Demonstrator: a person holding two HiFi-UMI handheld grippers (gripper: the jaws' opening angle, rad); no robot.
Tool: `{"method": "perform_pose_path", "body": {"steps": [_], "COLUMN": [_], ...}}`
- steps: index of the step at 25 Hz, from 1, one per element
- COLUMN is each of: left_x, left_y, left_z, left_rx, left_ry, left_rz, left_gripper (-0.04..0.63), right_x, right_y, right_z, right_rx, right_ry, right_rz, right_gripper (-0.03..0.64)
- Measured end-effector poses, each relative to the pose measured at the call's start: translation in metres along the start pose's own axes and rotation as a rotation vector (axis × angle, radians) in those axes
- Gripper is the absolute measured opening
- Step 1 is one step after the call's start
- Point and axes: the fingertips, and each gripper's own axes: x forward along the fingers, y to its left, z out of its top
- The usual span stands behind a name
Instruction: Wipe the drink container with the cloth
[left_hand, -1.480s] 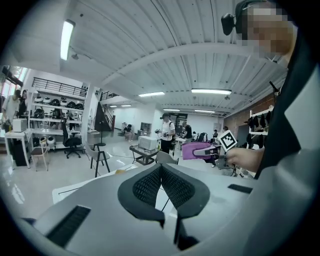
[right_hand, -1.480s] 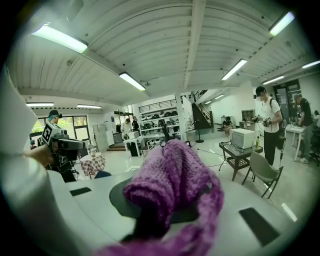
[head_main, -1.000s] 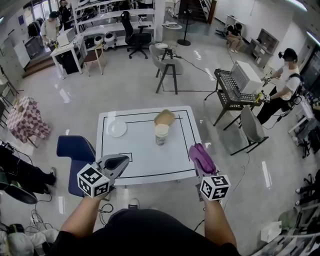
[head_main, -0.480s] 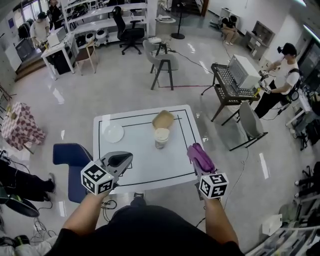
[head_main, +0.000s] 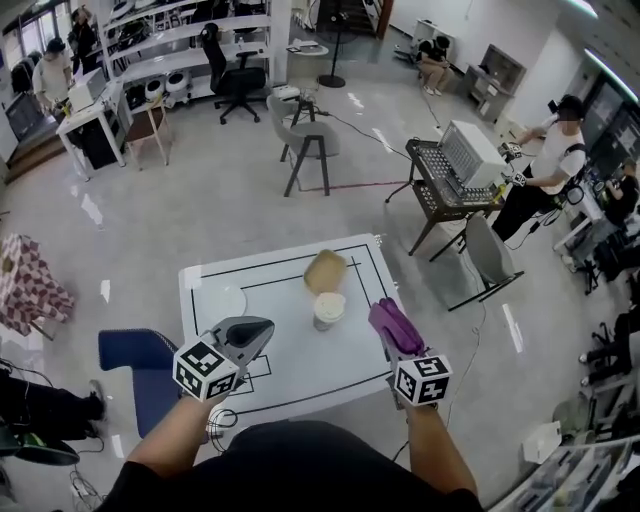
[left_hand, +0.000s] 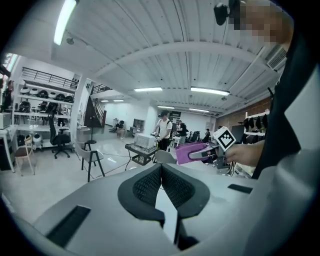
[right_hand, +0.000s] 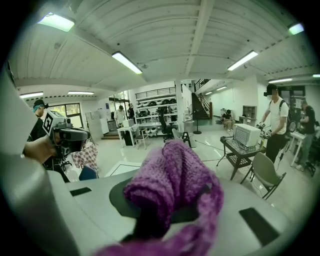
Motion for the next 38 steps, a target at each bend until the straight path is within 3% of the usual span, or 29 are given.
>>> {"method": "perform_pose_path", "body": {"steps": [8, 22, 28, 38], "left_x": [-0.005, 0.037, 0.09, 0.188], "left_y": [0.032, 0.082, 0.076, 0.066], "left_z": [-0.008, -0.027, -0.068, -0.141], "left_rx": [-0.028, -0.052, 0.08, 0.242], "left_ry": [-0.006, -0.016, 0.08, 0.261], "left_rz": [-0.085, 0.009, -0.015, -0.068], "left_gripper": [0.021, 0.029, 0.206, 0.333], "right_x": [0.034, 0.099, 0.125, 0.158], "right_y": [0.023, -0.015, -0.029, -0.042], "right_z": [0.021, 0.015, -0.001, -0.025], "right_rx": [-0.01, -0.034, -0.092, -0.156], "right_ry": [0.015, 0.051, 0.084, 0.131], "right_rz": [-0.046, 0.001, 0.017, 0.026], "right_gripper": [0.086, 0.086, 0.086, 0.086]}}
